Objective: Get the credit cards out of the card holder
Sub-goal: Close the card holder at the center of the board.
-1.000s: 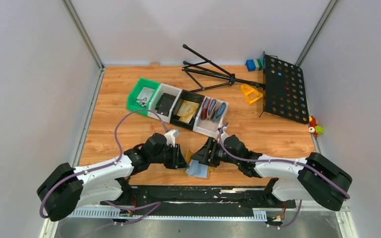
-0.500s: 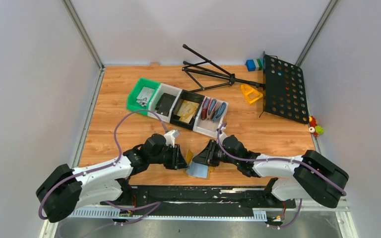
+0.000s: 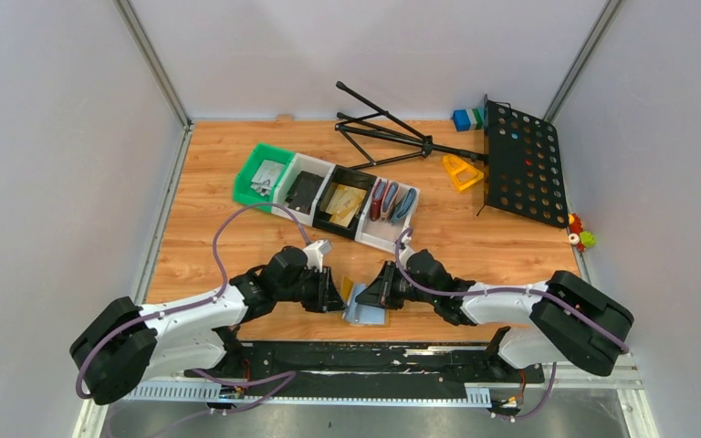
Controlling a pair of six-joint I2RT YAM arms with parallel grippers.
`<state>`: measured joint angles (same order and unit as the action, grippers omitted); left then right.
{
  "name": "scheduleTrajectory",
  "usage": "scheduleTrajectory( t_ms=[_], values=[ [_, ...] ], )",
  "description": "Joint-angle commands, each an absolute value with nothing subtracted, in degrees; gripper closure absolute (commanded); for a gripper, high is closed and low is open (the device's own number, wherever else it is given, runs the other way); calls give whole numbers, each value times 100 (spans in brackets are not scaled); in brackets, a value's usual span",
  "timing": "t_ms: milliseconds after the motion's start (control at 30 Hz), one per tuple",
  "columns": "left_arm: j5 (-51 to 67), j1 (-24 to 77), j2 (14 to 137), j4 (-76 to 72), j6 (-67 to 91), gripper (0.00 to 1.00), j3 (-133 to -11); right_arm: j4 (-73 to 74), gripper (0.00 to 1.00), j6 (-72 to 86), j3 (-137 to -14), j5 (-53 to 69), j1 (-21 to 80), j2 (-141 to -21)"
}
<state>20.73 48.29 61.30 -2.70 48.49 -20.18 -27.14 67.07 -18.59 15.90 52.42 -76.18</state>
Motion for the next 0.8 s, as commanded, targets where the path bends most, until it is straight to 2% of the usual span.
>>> scheduleTrajectory(
  t_ms=[0, 500, 633, 767],
  values=[
    [2163, 4848, 6214, -516, 4825, 74, -2004, -2910, 95, 6567, -1893, 1713, 5238, -7845],
    [2156, 4851, 6190, -436, 4792, 74, -2060, -2816, 94, 6365, -1911, 1668, 5232, -8002],
    [2032, 4843, 6059, -110, 4691, 72, -2195, -2096, 87, 6066, -2092, 1437, 5227, -7433],
    [2078, 4844, 5903, -26, 4613, 57, -2342, -829, 72, 5680, -2292, 880, 5229, -6637]
  ],
)
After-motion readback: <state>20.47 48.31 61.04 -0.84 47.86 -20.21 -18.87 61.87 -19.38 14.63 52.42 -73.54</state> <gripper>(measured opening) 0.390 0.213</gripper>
